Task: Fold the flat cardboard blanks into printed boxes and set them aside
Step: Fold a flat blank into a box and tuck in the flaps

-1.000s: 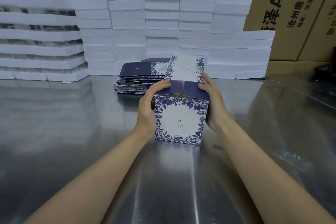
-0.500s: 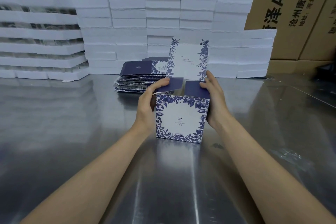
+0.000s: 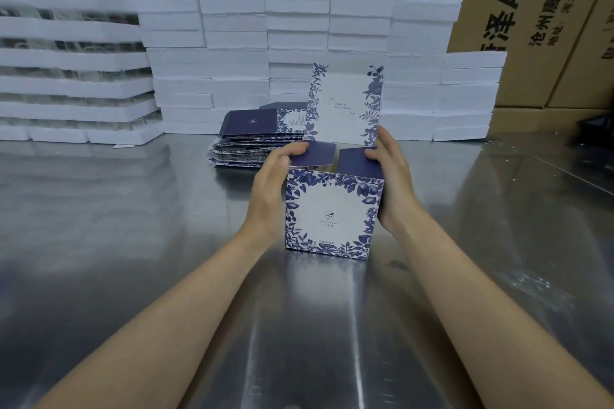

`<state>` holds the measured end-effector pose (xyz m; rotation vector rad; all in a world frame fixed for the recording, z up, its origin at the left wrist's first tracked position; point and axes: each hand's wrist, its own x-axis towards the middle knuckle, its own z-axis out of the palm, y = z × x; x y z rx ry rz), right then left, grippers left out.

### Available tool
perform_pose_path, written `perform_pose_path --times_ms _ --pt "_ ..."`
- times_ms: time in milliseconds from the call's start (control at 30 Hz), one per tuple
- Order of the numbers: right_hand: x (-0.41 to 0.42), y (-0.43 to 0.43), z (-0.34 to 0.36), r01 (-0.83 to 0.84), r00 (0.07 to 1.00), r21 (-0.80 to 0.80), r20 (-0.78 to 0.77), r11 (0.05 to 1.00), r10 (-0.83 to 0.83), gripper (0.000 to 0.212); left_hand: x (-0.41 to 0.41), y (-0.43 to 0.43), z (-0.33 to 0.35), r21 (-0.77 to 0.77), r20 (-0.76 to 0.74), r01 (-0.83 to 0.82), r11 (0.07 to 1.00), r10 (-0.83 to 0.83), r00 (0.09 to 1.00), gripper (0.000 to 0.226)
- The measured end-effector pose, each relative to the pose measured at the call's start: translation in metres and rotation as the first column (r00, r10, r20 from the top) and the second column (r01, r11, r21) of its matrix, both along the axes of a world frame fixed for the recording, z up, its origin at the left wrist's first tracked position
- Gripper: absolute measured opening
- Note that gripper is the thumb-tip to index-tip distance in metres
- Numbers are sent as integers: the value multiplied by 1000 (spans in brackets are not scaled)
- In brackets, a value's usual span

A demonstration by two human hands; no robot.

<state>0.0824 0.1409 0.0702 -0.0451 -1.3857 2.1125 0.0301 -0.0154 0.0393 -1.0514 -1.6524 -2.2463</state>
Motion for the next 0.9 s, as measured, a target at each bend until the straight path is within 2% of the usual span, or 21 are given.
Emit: perform_pose_path --times_ms 133,233,333,467,533,633,700,833,900 --pt "0 1 1 10 1000 58 -21 998 -8 53 -8 -2 6 -29 59 54 998 -52 997 26" --pt "-1 0 1 63 998 77 -15 995 -62 37 -10 -1 10 15 141 84 996 -85 986 40" --pt "-3 -1 0 37 997 32 63 999 -39 25 -9 -3 15 51 138 107 993 -113 984 60" --pt "0 -3 -1 -56 997 26 63 998 54 25 -8 -7 10 -17 99 202 979 -200 975 55" --pt "2 -1 -2 -71 994 51 89 996 66 32 -8 -7 7 -98 65 165 981 -159 985 50" --pt "3 1 -1 -80 990 146 129 986 61 8 -17 -9 6 -229 -37 80 970 -91 995 37" --pt "3 2 0 -89 986 197 153 976 59 3 -25 -8 4 -273 -71 54 960 -76 995 34" --pt "4 3 2 -62 985 255 169 965 19 26 -31 -5 -5 -256 -98 -12 967 -14 995 33" --pt "5 3 1 68 991 259 93 964 -95 24 -29 -6 -10 -275 -194 -119 954 66 979 51"
